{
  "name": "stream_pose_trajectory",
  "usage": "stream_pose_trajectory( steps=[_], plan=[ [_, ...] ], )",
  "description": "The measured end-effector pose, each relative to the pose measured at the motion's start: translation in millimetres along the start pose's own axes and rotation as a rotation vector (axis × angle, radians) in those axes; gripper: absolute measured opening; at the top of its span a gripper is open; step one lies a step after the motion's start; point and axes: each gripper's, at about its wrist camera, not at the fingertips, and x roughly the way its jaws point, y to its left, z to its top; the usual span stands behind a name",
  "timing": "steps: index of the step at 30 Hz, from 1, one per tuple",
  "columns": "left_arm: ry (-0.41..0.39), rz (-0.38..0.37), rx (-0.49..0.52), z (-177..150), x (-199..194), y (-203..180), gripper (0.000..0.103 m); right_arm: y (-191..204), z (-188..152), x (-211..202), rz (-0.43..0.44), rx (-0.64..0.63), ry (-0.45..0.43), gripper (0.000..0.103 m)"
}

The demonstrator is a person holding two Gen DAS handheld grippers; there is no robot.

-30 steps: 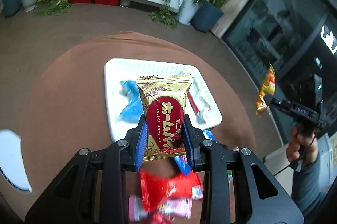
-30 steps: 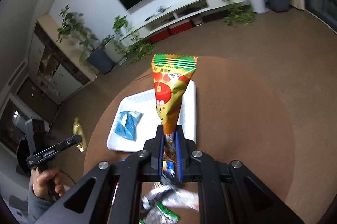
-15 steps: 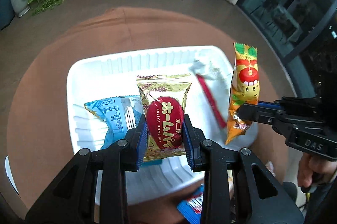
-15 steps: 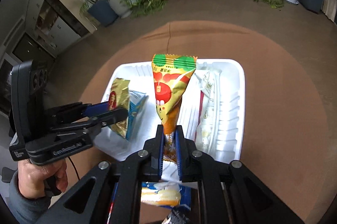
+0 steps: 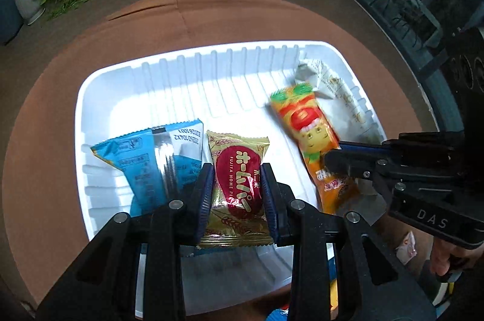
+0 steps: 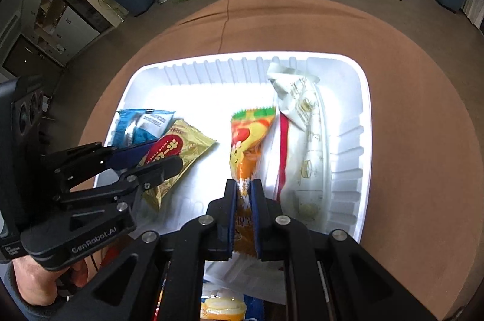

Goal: Organize snacks
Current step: 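Open both tools to release the wafer packet and candy stick into the tray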

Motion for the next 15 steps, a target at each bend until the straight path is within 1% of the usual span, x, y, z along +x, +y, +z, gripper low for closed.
stream_pose_trajectory(
  steps=[4,9,13,15],
  plan=[
    [0.000,0.005,0.005,5.1,9.7,-1.6,0.029,-2.7,-1.0,-0.5,0.007,0.008,-0.005,0.011],
    [0.001,0.001,0.002,4.9,10.5,-2.2,0.029,-1.9,-0.2,-1.6,0.029,0.016,-0.009,0.011],
    [-0.009,0.002,-0.008,4.5,9.5,0.7,0.030,-5.3,-3.8,-18.1,0.056,0.047,-0.038,0.014],
    [-0.014,-0.004,-0.016,1.1,4.1,2.6,0.032,-5.2,-4.8,-28.3,0.071,0.055,-0.057,0.023]
  ],
)
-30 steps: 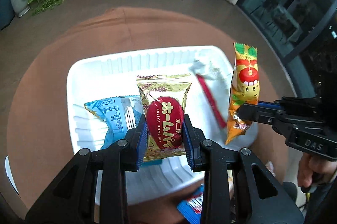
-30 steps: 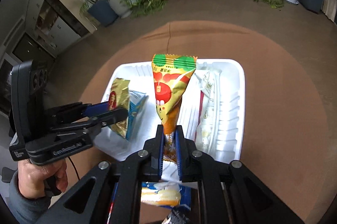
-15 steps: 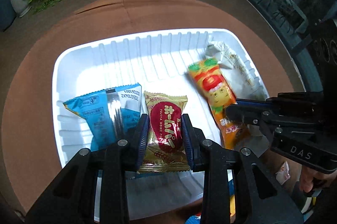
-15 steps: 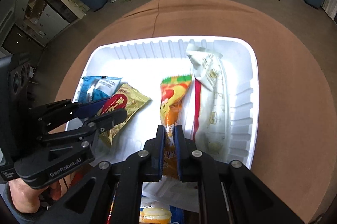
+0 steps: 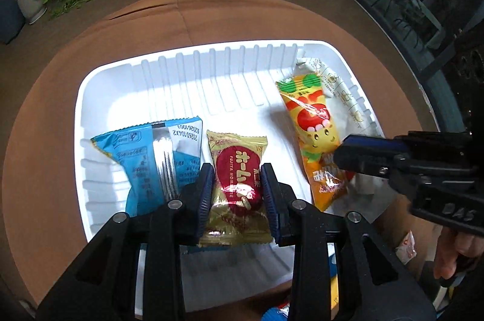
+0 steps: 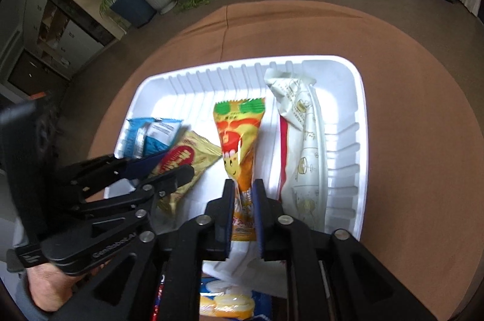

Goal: Organize snacks
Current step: 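Open both tools to release the wafer packet and candy stick into the tray, then withdraw both tools back toward the remaining snack pile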

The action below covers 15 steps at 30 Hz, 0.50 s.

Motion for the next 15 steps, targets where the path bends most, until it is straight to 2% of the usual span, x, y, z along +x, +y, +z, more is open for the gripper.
stream_pose_trajectory(
  steps=[2,3,4,5,6,10,12,15],
  plan=[
    [-0.019,-0.010,-0.004,-2.0,-9.2,0.3,0.045,2.6,-1.9,-16.9,0.012,-0.001,-0.045,0.043],
    [-0.034,-0.008,-0.005,-3.1,-16.0,0.1,0.059,3.4,-3.4,-22.5,0.014,0.002,-0.059,0.048],
    [-0.048,-0.005,-0.005,-4.9,-23.5,-1.1,0.066,3.2,-6.0,-32.9,0.025,0.013,-0.083,0.057],
    [-0.062,-0.009,-0.004,-5.7,-30.6,-1.4,0.077,3.1,-8.6,-40.3,0.041,0.021,-0.100,0.063],
    [-0.084,-0.015,-0.006,-7.3,-41.8,-0.9,0.086,2.7,-12.2,-49.0,0.063,0.031,-0.119,0.066],
    [-0.149,-0.021,-0.024,-17.2,-80.4,3.9,0.097,4.4,-35.0,-83.4,0.124,0.052,-0.189,0.078],
    [-0.192,-0.034,-0.036,-27.2,-104.2,7.2,0.102,5.3,-50.8,-100.2,0.142,0.051,-0.221,0.079],
    [-0.254,-0.053,-0.013,-47.4,-135.6,9.1,0.103,9.4,-78.0,-119.4,0.161,0.044,-0.253,0.082]
  ],
)
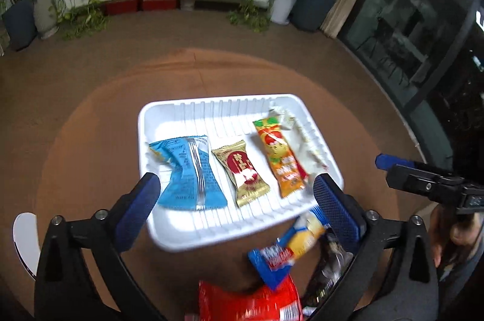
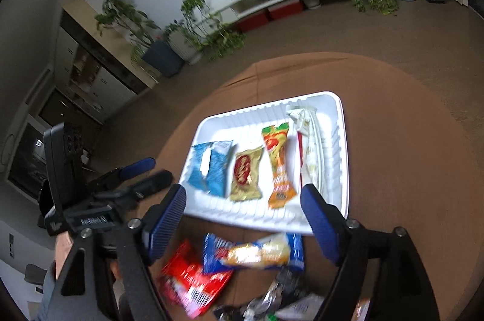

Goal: Organize snacks
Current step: 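Withdraw both tools back toward the remaining snack pile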

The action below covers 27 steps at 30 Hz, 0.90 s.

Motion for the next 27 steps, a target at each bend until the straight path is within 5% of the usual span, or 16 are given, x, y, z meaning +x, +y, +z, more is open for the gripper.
stream_pose_trajectory(
  steps=[6,15,19,27],
  plan=[
    [-0.062,-0.013,0.015,-56.8,-56.2,-2.0,0.103,12.7,-59.7,-36.3,-0.009,-0.037,-0.056,0.085],
    [-0.034,0.012,-0.305,-182.5,-81.7,35.4,0.103,19.6,-153.0,-50.8,-0.056,-0.004,-0.084,0.085],
    [-0.015,0.035,-0.369,-228.2,-78.3,31.6,0.103,22.5,-182.4,-53.8,-0.076,0.004,-0.097,0.085],
    [-0.015,0.074,-0.336,-256.7,-66.9,6.1,0.103,31.9,-208.8,-51.1,-0.074,-0.009,-0.098,0.085]
  ],
)
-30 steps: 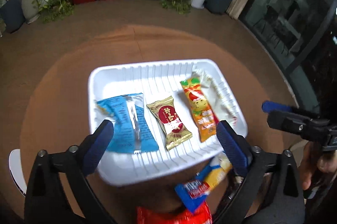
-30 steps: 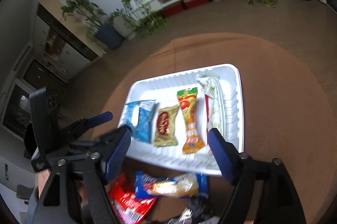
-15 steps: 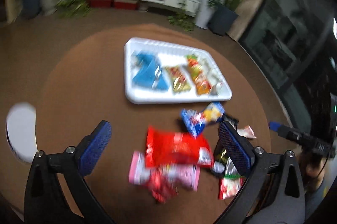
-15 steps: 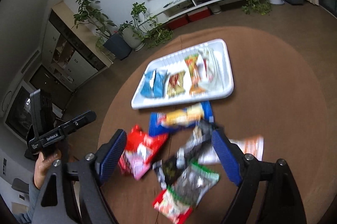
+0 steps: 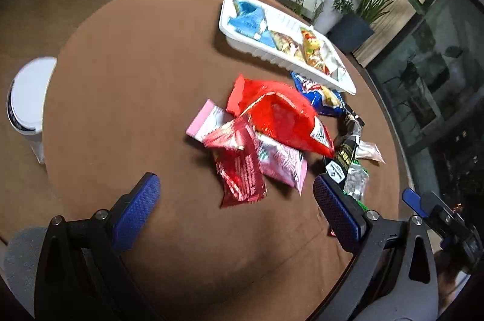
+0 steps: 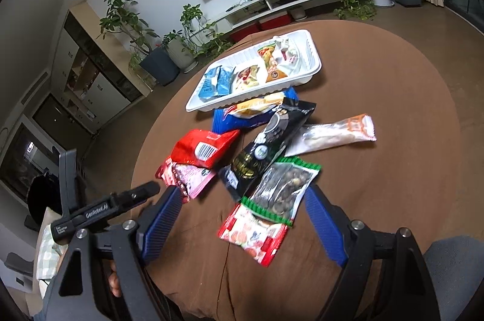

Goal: Organize snacks
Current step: 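Withdraw both tools back toward the remaining snack pile, then grasp the dark red wafer packet with the left tool while the right tool grips the red-white candy packet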

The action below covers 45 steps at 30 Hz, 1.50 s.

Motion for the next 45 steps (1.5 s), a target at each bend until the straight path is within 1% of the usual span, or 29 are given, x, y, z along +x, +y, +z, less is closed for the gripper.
stream_pose_trajectory(
  steps=[1,6,8,10,12,16,17,19,20,22,24,27,33,39,41,45],
  plan=[
    [-0.004,0.013,0.009,0.9,-0.2,-1.9,0.103,1.0,-1.6,0.7,-0.001,-0.002,0.003,0.085],
    [-0.012,0.031,0.001,2.6,7.8,-5.9,0.100,1.2,-8.8,1.1,-0.001,0.006,-0.002,0.085],
    [-0.013,0.032,0.001,5.5,8.4,-6.6,0.094,1.6,-9.4,0.0,-0.008,0.003,-0.013,0.084],
    [-0.001,0.027,-0.003,7.2,15.1,-7.2,0.077,1.5,-9.6,0.6,-0.012,0.003,-0.018,0.082],
    [0.012,0.025,-0.006,7.4,20.5,-6.3,0.070,1.4,-10.7,1.8,-0.017,0.006,-0.017,0.080],
    [0.010,0.037,0.011,13.3,28.9,-13.1,0.070,0.3,-12.3,4.4,-0.026,0.013,-0.011,0.079],
    [0.011,0.037,0.013,13.8,29.1,-14.0,0.068,-0.3,-12.3,4.9,-0.027,0.015,-0.008,0.079],
    [0.015,0.046,0.028,13.9,30.0,-15.8,0.059,-0.8,-12.4,6.0,-0.032,0.013,-0.007,0.078],
    [0.015,0.049,0.033,14.2,30.5,-16.4,0.056,-0.9,-12.2,6.5,-0.036,0.011,-0.006,0.078],
    [0.021,0.044,0.035,16.8,33.0,-16.8,0.046,-1.3,-12.3,8.2,-0.040,0.010,0.000,0.077],
    [0.032,0.031,0.032,19.9,36.1,-17.3,0.040,-2.2,-13.2,9.7,-0.043,0.010,0.006,0.076],
    [0.038,0.039,0.056,20.9,36.8,-18.6,0.037,-4.1,-14.1,11.6,-0.048,0.012,0.013,0.076],
    [0.058,0.042,0.103,24.2,40.0,-20.4,0.035,-8.4,-14.7,14.7,-0.073,0.017,0.031,0.076],
    [0.085,0.021,0.136,28.5,42.3,-17.7,0.032,-11.1,-14.4,15.5,-0.103,0.010,0.048,0.074],
    [0.099,0.016,0.153,27.8,41.5,-17.5,0.032,-10.4,-14.6,17.3,-0.123,-0.002,0.064,0.074],
    [0.130,-0.010,0.170,22.4,37.4,-16.0,0.032,-9.8,-14.7,22.0,-0.129,-0.009,0.089,0.074]
  ],
)
